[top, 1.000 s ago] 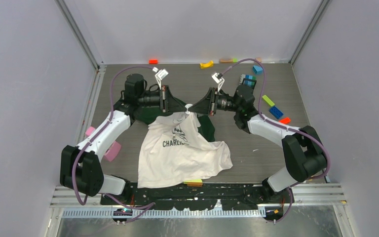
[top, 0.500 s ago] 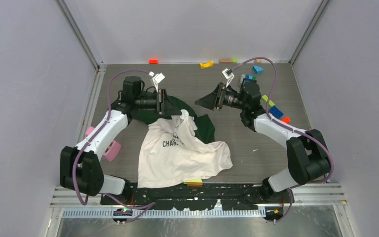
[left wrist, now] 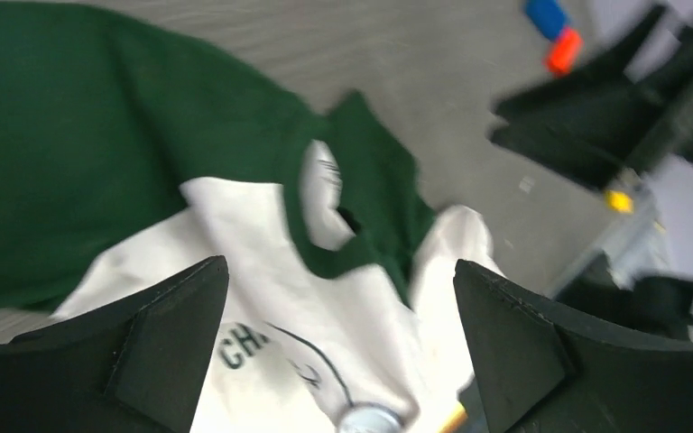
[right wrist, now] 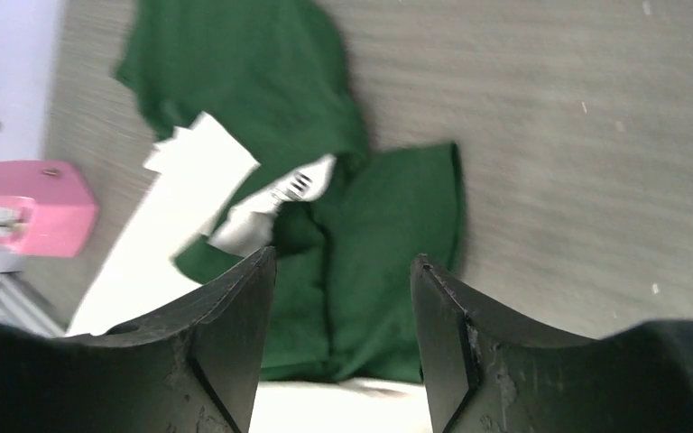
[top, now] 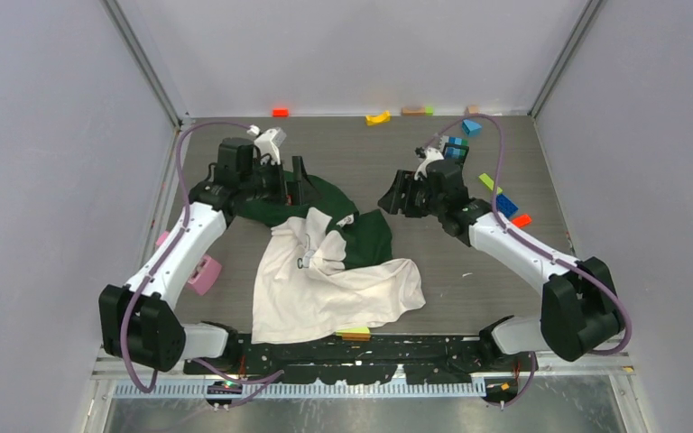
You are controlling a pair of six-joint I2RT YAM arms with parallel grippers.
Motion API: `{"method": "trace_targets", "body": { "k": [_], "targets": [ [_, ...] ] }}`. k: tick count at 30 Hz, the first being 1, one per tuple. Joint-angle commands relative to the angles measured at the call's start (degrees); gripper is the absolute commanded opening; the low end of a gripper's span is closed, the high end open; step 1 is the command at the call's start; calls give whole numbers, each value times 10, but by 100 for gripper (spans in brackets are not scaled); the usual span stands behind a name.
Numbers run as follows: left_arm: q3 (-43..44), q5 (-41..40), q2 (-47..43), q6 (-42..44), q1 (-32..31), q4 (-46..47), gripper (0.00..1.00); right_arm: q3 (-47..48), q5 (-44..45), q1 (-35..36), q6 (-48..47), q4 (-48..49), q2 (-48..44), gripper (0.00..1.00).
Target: Pin the brooch onto the clothing
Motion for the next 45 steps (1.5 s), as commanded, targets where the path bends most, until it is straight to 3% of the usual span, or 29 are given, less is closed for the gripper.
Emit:
{"method": "trace_targets", "body": {
  "k": [1, 11, 19, 23, 27, 30, 31, 33, 34, 35, 37, 45],
  "targets": [
    [28, -223, 53, -23, 2, -30, 100, 7, 128, 47, -6, -106, 23, 62],
    [128, -215, 255, -20, -41, 52, 100, 5, 154, 81, 29, -73, 132, 61],
    [282, -366, 394, 69, -133, -44, 100, 0, 176, 84, 22, -70, 169, 59],
    [320, -395, 436, 82, -163, -84, 100, -7, 163, 87, 26, -60, 176, 57],
    [317, -369, 456, 63, -167, -86, 100, -13, 142, 87, 34, -39, 180, 51],
    [313, -350, 473, 54, -167, -86, 98, -13, 140, 87, 37, -28, 183, 37],
    [312, -350, 478, 52, -167, -86, 91, -13, 144, 86, 36, -28, 182, 29],
    [304, -363, 479, 51, -166, -83, 67, -9, 157, 82, 30, -34, 178, 15],
    [298, -375, 477, 50, -165, -77, 44, -5, 163, 79, 27, -41, 174, 11],
    [290, -389, 473, 47, -162, -71, 28, 3, 179, 71, 21, -46, 172, 4],
    [267, -415, 456, 42, -151, -54, 3, 20, 217, 50, 9, -80, 163, 1],
    [125, -443, 295, 0, -15, 54, 0, 119, 517, -81, -66, -148, 140, 1]
  ]
}}
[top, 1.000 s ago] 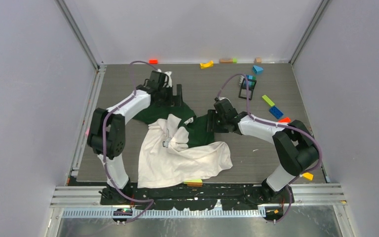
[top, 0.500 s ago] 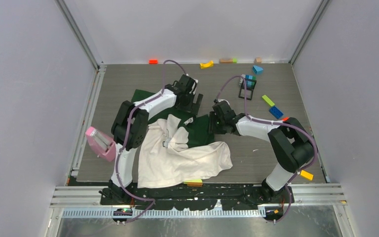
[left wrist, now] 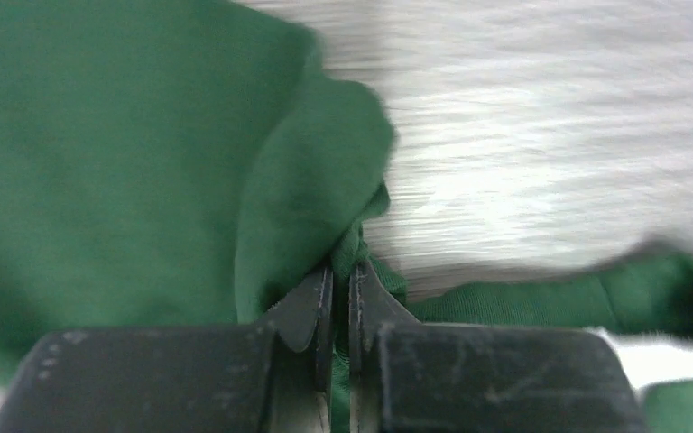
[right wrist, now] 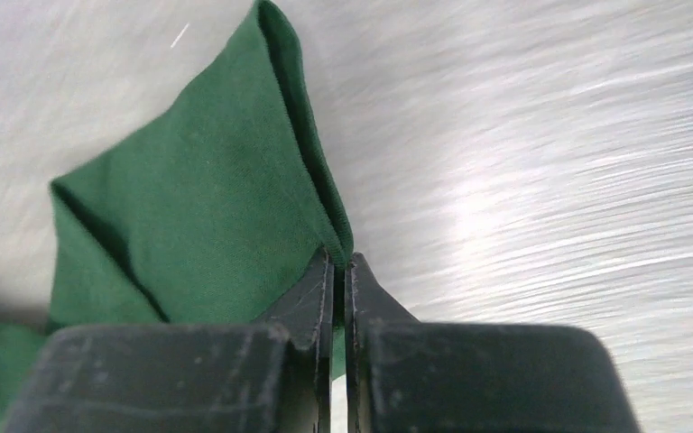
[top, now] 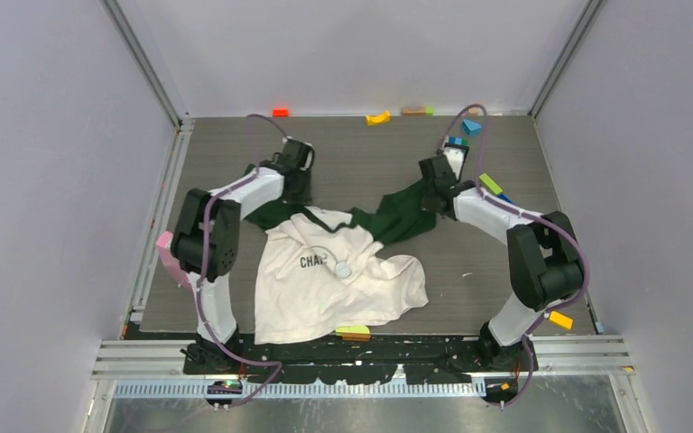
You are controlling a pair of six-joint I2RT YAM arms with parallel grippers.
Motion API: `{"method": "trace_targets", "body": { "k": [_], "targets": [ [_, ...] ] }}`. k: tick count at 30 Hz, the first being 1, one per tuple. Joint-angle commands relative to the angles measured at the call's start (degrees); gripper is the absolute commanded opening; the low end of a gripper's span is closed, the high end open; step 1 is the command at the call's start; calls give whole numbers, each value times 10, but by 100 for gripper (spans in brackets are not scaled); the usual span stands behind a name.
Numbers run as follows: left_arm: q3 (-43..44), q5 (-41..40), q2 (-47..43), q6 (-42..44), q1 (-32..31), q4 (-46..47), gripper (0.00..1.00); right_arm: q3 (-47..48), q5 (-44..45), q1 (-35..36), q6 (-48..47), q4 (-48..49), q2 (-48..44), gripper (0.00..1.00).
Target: Pin the brooch onto the clothing
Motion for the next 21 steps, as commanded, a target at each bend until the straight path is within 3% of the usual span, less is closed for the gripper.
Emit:
{"method": "trace_targets", "body": {
  "k": [1, 7, 12, 21],
  "targets": [
    [-66, -45, -128, -26, 94, 80, 0, 63, 227, -66, -55, -9, -39, 1],
    [-113, -102, -255, -17, 126, 122, 0, 105, 233, -117, -76, 16, -94, 1],
    [-92, -125, -344, -1, 132, 100, 0, 149, 231, -135, -90, 15, -136, 1],
    [-1, -41, -512, 90, 132, 47, 0, 173, 154, -139, -111, 34, -294, 1]
  ]
}}
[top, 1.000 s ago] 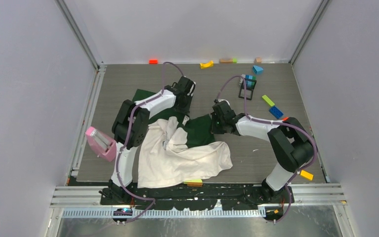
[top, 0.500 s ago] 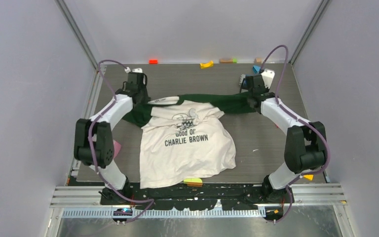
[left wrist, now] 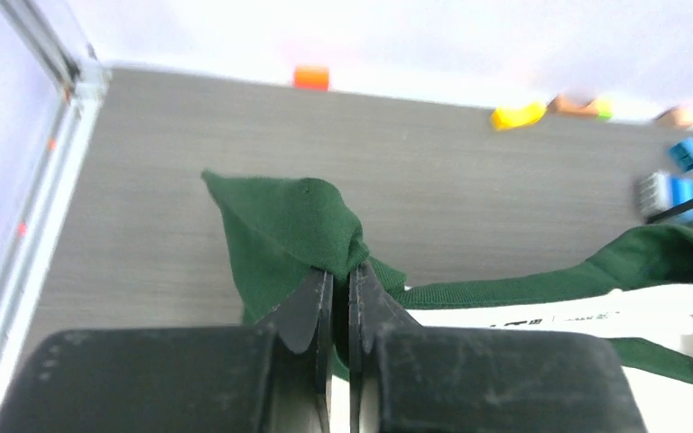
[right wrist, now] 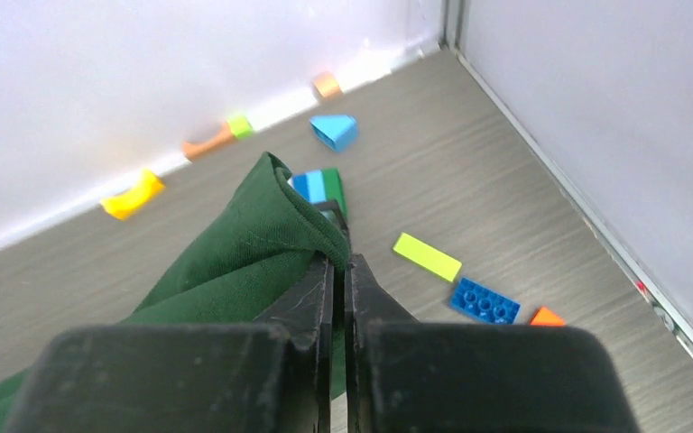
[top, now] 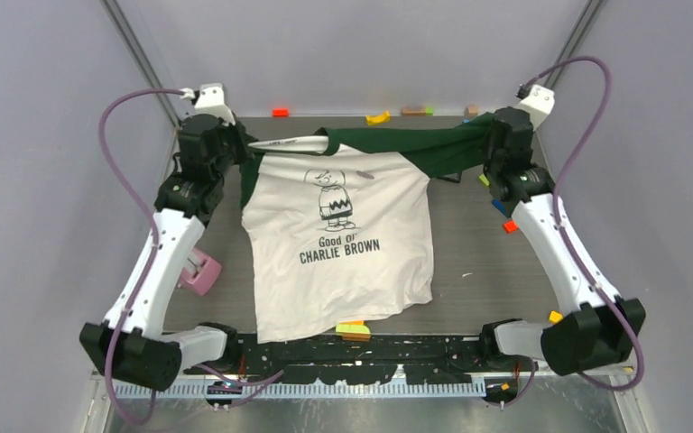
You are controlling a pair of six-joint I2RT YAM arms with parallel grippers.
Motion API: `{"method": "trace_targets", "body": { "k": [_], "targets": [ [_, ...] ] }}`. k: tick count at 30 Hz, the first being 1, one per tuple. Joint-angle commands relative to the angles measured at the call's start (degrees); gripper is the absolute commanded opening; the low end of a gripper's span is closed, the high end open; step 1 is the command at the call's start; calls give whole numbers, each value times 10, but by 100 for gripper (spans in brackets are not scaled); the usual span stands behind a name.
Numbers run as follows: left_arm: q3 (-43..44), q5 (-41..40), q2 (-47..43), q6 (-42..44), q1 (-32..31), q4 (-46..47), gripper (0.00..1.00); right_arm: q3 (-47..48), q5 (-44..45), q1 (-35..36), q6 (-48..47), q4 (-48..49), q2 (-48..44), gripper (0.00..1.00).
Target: Pin the brooch onto the clothing
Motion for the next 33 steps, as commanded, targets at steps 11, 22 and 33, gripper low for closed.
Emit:
{"method": "trace_targets", "body": {
  "k": [11, 22, 33],
  "targets": [
    [380, 151, -94, 114, 11, -220, 0, 105, -118, -12, -51, 29, -240, 0],
    [541, 196, -69, 59, 12, -265, 0, 173, -143, -13, -53, 10, -260, 1],
    [568, 135, 163, 55, 22, -263, 0, 127, -35, -20, -116, 135, -38, 1]
  ]
}}
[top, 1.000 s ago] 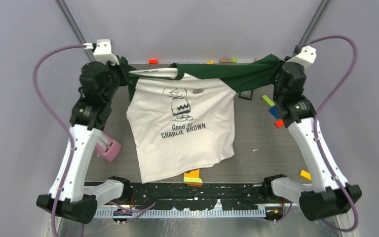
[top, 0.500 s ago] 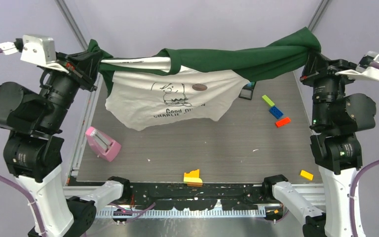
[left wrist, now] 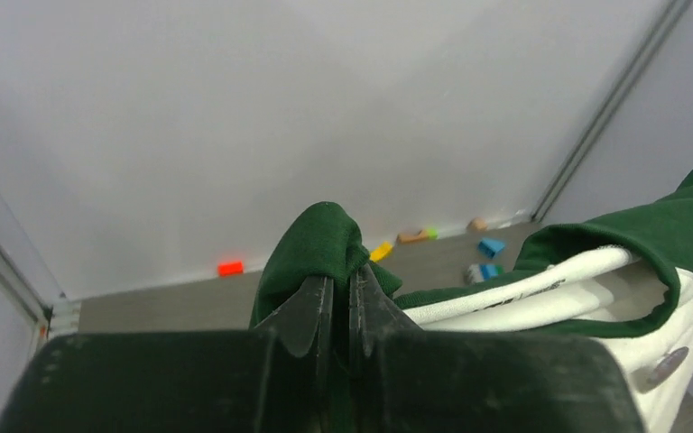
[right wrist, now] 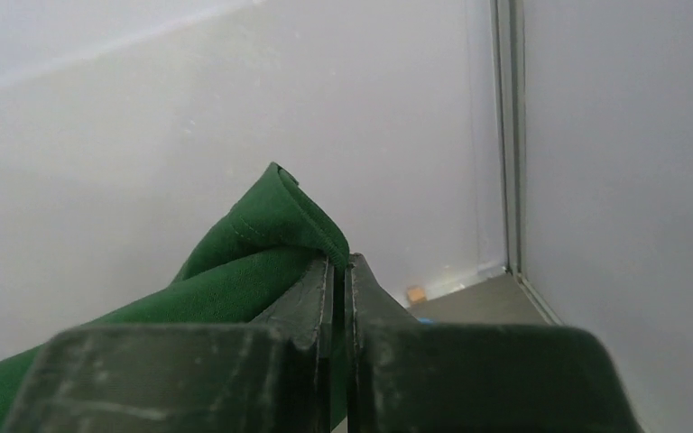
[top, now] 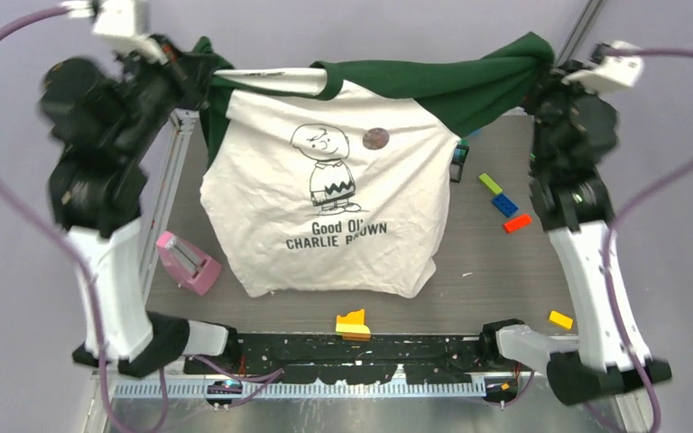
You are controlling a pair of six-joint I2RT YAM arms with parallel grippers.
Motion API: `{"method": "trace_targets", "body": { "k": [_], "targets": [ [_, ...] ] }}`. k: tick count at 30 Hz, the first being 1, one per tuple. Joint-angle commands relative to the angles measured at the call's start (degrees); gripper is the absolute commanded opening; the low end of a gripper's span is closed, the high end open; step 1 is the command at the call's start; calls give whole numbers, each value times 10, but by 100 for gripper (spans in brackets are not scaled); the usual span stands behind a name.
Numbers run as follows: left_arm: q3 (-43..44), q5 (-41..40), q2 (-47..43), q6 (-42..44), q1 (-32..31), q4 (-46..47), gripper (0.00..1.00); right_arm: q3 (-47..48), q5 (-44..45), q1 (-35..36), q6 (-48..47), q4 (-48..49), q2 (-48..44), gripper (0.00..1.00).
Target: Pin the brooch onto the clothing
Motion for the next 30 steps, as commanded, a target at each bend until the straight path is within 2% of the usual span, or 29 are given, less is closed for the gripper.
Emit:
{"method": "trace_targets", "body": {
  "k": [1, 4, 7, 8, 9, 10, 11, 12, 13, 14, 15, 19, 22, 24, 26, 30],
  "targets": [
    [-21, -61, 152, 12, 25, 20, 0, -37, 52, -16, -21, 98, 147, 1],
    [-23, -70, 264, 21, 53, 51, 0, -40, 13, -31, 5, 146, 242, 0],
    [4, -60, 403, 36, 67, 87, 0, -4, -44, -38, 16, 196, 385, 3],
    [24, -52, 429, 41, 68, 90, 10, 31, -58, -39, 17, 198, 445, 8],
    [50, -51, 485, 43, 69, 89, 30, 53, -89, -40, 18, 192, 477, 18],
    [92, -49, 526, 44, 69, 67, 59, 111, -100, -41, 18, 161, 538, 38],
    [134, -47, 564, 45, 69, 41, 81, 141, -118, -41, 17, 140, 566, 59],
    [175, -45, 595, 42, 69, 18, 97, 206, -126, -41, 17, 85, 615, 65],
    [200, -44, 614, 40, 69, -1, 99, 235, -130, -41, 15, 60, 634, 71],
    [205, -44, 619, 39, 69, -9, 100, 274, -133, -41, 10, 26, 661, 72],
    [185, -44, 609, 36, 69, -5, 100, 283, -136, -41, 7, 16, 667, 74],
    [-26, -44, 490, 14, 71, 104, 100, 250, -133, -41, -4, 9, 628, 83],
    [-195, -41, 378, -26, 76, 177, 100, 180, -124, -41, 1, 8, 577, 84],
    [-269, -47, 316, -43, 78, 208, 100, 145, -114, -41, 10, -8, 537, 84],
    [-329, -64, 258, -54, 81, 220, 100, 118, -91, -41, 25, -36, 496, 93],
    [-411, -117, 139, -60, 81, 204, 100, 63, -35, -41, 41, -85, 402, 95]
  ]
}}
